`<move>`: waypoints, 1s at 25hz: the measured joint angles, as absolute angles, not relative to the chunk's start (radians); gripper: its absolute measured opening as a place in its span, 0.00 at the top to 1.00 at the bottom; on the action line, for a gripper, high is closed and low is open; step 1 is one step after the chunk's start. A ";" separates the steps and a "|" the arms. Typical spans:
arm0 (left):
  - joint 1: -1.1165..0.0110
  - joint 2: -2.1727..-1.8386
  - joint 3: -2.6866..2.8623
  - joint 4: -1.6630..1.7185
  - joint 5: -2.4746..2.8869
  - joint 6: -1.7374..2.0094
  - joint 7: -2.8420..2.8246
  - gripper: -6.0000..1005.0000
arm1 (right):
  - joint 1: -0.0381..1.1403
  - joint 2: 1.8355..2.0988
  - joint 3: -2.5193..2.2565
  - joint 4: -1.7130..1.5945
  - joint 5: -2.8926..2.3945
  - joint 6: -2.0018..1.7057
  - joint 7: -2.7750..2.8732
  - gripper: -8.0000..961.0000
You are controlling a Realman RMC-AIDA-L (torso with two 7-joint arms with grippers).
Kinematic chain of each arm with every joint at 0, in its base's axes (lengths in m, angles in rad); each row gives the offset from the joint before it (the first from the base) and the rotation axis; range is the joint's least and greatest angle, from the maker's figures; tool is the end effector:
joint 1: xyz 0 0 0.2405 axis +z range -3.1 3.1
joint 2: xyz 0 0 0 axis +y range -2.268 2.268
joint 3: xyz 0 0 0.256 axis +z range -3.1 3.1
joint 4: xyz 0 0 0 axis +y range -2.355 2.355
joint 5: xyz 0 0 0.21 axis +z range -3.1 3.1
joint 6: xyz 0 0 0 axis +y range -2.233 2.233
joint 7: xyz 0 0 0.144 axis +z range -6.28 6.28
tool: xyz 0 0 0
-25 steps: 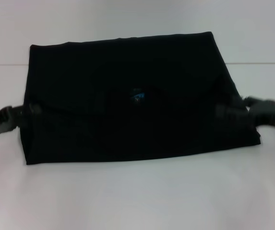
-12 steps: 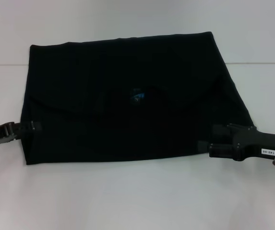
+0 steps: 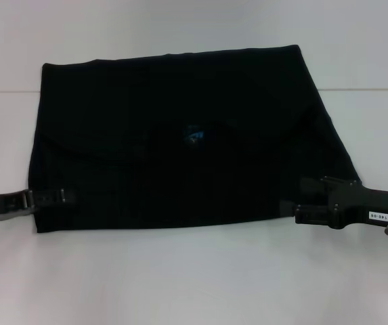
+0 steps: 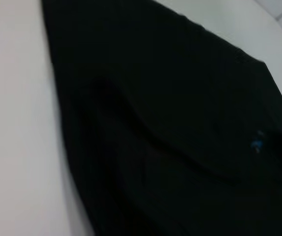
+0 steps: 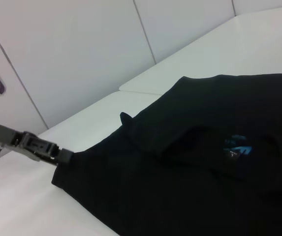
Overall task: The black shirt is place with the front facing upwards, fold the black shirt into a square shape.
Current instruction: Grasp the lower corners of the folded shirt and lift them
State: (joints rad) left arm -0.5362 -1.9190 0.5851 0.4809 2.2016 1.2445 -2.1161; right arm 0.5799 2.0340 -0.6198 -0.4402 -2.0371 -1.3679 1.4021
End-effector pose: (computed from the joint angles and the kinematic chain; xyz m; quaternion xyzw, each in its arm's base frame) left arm -0.3539 0.3474 0.0427 -0.7442 -0.6110 -0.1706 0.2093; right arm 0.2895 0.3431 -0.0157 -0.9100 0.3093 0.2207 0.1659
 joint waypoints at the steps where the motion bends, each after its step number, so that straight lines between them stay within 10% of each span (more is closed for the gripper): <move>1: -0.536 -1.919 0.587 0.480 2.202 1.258 -2.116 0.22 | 0.580 2.034 -0.620 -0.440 -2.037 -1.368 1.403 0.02; 16: -0.546 -1.916 0.603 0.487 2.272 1.282 -2.155 0.28 | 0.570 2.018 -0.613 -0.454 -2.037 -1.371 1.461 0.02; 25: -0.551 -1.912 0.603 0.487 2.277 1.300 -2.153 0.58 | 0.649 1.915 -0.624 -0.621 -2.290 -1.363 2.073 0.02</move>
State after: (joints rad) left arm -0.5507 -1.9125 0.6026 0.4868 2.2765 1.2996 -2.1533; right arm 0.6488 1.9151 -0.6237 -0.6209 -2.2900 -1.3630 2.0730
